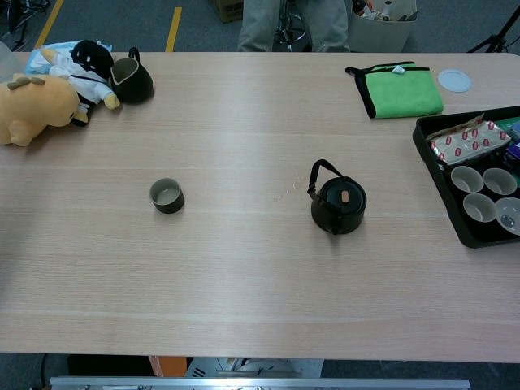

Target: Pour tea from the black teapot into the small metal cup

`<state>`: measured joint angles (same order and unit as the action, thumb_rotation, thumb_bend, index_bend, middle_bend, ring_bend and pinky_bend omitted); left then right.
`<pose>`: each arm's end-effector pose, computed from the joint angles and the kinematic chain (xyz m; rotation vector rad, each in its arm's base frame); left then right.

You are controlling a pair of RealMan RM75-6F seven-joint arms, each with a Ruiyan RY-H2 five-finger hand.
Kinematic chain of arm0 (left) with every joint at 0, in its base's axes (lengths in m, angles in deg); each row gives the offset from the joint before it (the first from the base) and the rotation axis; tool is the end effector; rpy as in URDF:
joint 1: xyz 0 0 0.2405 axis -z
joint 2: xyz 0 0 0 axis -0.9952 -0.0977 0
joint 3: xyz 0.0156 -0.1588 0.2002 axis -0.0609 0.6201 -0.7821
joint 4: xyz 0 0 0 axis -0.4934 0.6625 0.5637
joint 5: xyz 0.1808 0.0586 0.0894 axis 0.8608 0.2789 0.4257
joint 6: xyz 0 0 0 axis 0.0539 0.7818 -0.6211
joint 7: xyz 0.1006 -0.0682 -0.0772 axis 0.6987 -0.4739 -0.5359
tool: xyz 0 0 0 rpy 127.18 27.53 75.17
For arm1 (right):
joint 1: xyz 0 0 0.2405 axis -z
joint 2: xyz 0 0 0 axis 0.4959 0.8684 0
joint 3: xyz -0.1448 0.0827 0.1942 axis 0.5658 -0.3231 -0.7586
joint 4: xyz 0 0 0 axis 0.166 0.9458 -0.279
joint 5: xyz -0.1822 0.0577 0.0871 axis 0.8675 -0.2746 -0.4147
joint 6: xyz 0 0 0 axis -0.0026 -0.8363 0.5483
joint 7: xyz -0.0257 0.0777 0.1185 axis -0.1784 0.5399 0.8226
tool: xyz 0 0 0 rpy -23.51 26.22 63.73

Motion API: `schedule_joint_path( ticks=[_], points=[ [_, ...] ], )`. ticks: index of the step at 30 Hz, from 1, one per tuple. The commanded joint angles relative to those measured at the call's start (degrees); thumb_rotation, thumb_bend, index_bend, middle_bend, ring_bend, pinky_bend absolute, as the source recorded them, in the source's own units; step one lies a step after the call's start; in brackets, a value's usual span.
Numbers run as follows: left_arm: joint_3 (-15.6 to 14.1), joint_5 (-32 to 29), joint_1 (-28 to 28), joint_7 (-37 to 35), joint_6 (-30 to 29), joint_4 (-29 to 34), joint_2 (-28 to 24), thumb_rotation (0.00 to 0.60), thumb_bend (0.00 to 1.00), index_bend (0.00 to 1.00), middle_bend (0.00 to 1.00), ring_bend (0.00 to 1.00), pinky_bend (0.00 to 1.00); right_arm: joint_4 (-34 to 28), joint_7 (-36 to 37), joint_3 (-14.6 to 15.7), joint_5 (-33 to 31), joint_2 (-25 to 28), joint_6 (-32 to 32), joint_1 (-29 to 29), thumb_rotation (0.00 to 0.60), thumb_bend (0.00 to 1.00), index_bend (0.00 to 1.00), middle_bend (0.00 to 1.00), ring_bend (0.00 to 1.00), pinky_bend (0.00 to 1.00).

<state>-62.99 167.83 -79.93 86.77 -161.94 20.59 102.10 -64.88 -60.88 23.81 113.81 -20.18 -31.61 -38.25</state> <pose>-0.2928 0.1733 0.1524 -1.4240 -0.8382 -0.8261 -0.2934 -0.1937 0.1585 1.5910 -0.8831 0.9774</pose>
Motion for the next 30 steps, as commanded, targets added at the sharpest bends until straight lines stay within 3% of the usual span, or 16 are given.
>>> schedule_joint_path(
  ticks=[1,6,19,30],
  points=[
    [-0.02,-0.06,0.13,0.0,0.28,-0.16,0.13,0.6,0.29,0.13,0.16,0.11,0.08,-0.77,1.23,0.44,2.84,0.92,2.5,-2.76,0.6,0.08,0.31,0.36,0.27,0.25],
    [-0.26,-0.08,0.02,0.33,0.38,-0.31,0.4,0.6,0.29,0.15,0.16,0.11,0.08,-1.57,2.08,0.49,6.27,0.4,5.16,-6.5,0.6,0.0,0.31,0.36,0.27,0.25],
    [-0.42,-0.34,0.05,0.4,0.86,-0.63,0.67,0.6,0.29,0.15,0.16,0.11,0.08,-2.64,-5.26,0.58,7.83,-4.22,14.7,-14.12,0.6,0.0,0.3,0.35,0.27,0.25],
    [-0.49,0.41,-0.07,0.68,0.2,-0.03,0.52,0.6,0.29,0.15,0.16,0.11,0.08,-3.49,-15.27,-0.38,5.1,-10.65,21.18,-18.47,0.6,0.0,0.26,0.29,0.17,0.18]
  ],
)
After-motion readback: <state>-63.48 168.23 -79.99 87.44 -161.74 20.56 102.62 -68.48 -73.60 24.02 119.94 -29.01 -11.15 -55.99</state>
